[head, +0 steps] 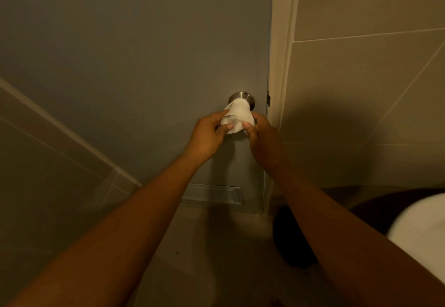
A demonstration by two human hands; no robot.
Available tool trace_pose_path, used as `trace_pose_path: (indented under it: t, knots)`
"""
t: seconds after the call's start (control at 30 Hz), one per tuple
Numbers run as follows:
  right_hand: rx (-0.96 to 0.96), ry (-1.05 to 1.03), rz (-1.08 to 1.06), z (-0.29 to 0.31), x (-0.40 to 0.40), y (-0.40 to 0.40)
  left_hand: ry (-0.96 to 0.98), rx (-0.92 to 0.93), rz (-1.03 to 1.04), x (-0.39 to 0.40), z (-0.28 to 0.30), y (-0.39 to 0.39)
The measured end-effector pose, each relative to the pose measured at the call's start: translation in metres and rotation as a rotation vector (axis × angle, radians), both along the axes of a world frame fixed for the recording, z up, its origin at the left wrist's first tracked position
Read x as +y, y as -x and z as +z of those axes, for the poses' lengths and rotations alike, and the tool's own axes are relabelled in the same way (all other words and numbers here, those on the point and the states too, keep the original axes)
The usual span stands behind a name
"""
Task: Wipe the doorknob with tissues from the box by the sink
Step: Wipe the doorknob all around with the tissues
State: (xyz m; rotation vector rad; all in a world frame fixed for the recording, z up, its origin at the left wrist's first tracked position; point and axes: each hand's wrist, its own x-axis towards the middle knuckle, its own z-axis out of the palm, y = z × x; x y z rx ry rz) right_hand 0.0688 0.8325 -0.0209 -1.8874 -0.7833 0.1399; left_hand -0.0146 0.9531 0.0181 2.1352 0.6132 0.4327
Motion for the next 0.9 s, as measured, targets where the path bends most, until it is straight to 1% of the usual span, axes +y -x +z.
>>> trace_pose_path:
  t: [0.13,0.23,0.3,0.37,0.43,0.47,0.5,0.57,0.6,0.63,0.7,0.77,0.8,0.9]
  knots:
    - [-0.082,0.096,-0.062,0.005,-0.009,0.003,0.020,-0.031,0.121,-0.010,-0.008,0.004]
    - [-0.182,0.160,-0.068,0.009,-0.024,0.013,0.002,0.023,0.156,-0.018,-0.015,0.012]
    - [-0.170,0.238,-0.048,0.005,-0.034,0.022,-0.037,0.074,0.105,-0.026,-0.020,0.022]
    - [-0.076,0.283,-0.071,-0.003,-0.044,0.030,-0.020,0.089,0.075,-0.034,-0.023,0.033]
    - [-0.026,0.263,-0.112,-0.008,-0.053,0.035,0.084,0.104,0.059,-0.039,-0.023,0.040]
    - [-0.028,0.250,-0.120,-0.008,-0.058,0.037,0.185,0.117,0.035,-0.041,-0.021,0.042]
    - [-0.040,0.241,-0.119,-0.005,-0.062,0.039,0.327,0.113,0.001,-0.044,-0.019,0.042]
    - [-0.083,0.217,-0.138,0.004,-0.069,0.040,0.585,0.075,-0.057,-0.050,-0.014,0.041]
    - [-0.096,0.206,-0.164,0.010,-0.072,0.039,0.627,0.049,-0.079,-0.053,-0.012,0.038]
    - [-0.094,0.197,-0.190,0.017,-0.076,0.038,0.606,0.027,-0.105,-0.057,-0.010,0.035]
    - [-0.073,0.179,-0.233,0.028,-0.085,0.034,0.491,-0.004,-0.136,-0.065,-0.007,0.028]
    - [-0.049,0.144,-0.270,0.036,-0.095,0.030,0.427,-0.026,-0.128,-0.070,-0.004,0.022]
    - [-0.019,0.115,-0.292,0.038,-0.099,0.028,0.392,-0.030,-0.125,-0.072,-0.002,0.019]
    - [0.126,-0.009,-0.356,0.041,-0.106,0.029,0.205,-0.015,-0.174,-0.078,0.006,0.014]
